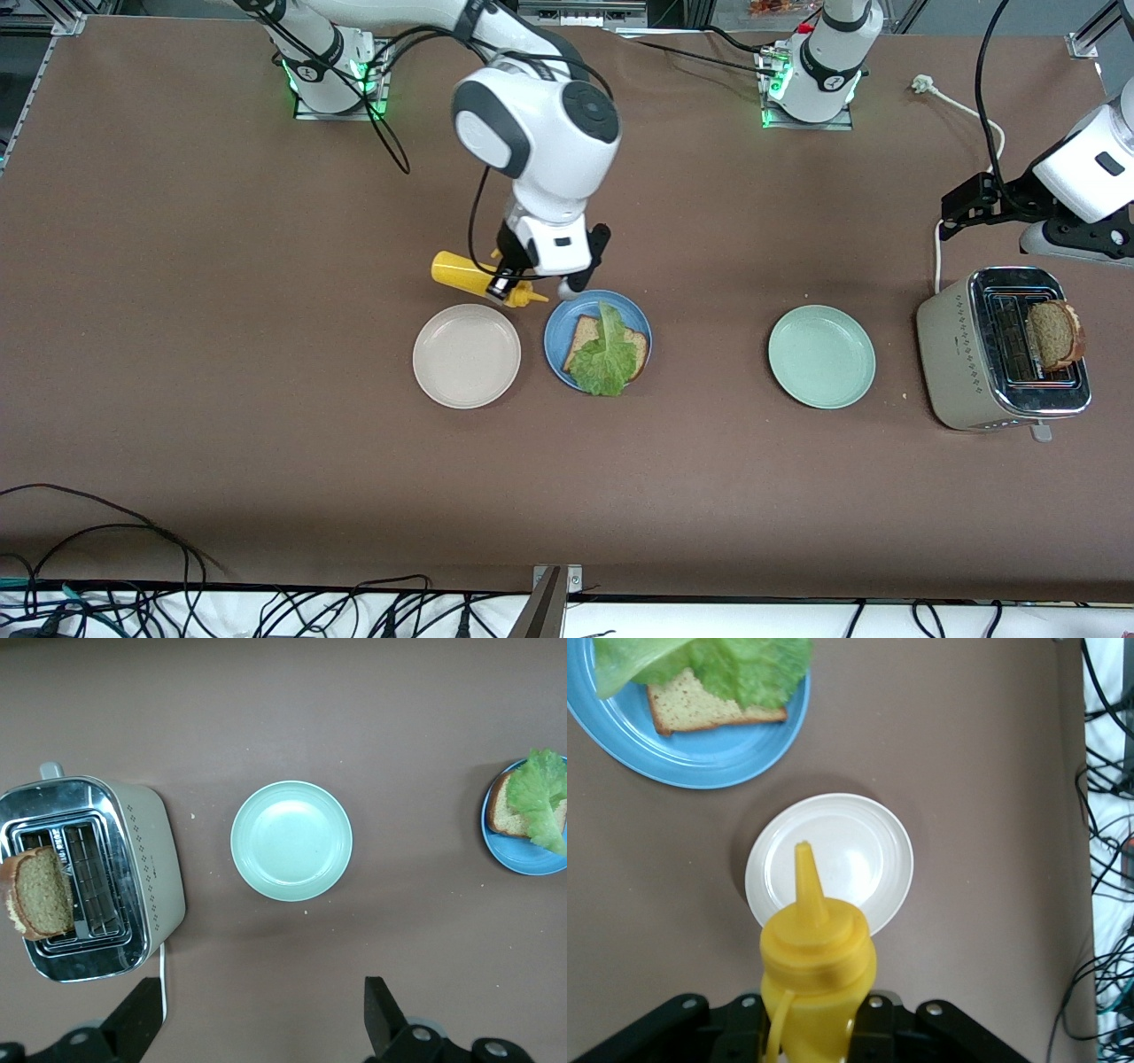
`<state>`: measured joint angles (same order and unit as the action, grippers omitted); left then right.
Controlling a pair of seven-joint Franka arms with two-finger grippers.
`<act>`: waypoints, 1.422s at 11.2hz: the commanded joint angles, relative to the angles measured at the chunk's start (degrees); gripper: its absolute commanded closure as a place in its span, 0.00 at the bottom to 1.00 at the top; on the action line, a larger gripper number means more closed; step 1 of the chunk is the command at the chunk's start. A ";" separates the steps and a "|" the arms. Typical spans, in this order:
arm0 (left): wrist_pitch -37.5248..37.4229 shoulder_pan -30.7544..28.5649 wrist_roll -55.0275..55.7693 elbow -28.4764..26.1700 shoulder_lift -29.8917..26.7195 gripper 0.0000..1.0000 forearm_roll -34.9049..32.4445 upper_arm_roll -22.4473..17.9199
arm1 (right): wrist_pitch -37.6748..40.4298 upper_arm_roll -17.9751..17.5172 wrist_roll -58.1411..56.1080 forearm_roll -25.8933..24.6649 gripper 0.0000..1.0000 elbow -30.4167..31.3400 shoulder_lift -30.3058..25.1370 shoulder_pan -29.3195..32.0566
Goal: Make sandwich in blue plate with both arms
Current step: 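Carry the mustard bottle back beside the beige plate with the right gripper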
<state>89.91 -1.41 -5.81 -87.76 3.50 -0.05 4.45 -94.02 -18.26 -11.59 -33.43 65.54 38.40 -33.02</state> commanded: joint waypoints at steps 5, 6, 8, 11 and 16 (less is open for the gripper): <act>-0.62 -1.40 -0.25 1.80 0.89 0.00 -0.39 0.21 | -8.10 8.75 -15.35 26.70 1.00 13.02 -15.27 8.93; -0.62 -1.31 -0.25 1.80 0.89 0.00 -0.39 0.29 | -9.33 10.59 -20.35 31.19 1.00 14.86 -16.85 10.33; -1.14 -0.79 -0.08 1.80 0.72 0.00 -0.39 0.56 | -13.10 13.76 -29.67 38.05 1.00 20.12 -20.19 12.45; -1.23 -0.78 -0.25 1.89 0.72 0.00 -0.39 0.56 | -14.96 22.79 -46.18 50.52 1.00 24.54 -21.96 12.81; -1.49 -0.96 -0.17 1.89 0.63 0.00 -0.39 0.56 | -14.87 36.78 -77.81 67.84 1.00 32.78 -23.11 12.98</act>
<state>89.81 -2.29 -5.81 -87.73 3.55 -0.04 4.91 -107.40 14.34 -76.11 26.69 91.40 18.15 -19.63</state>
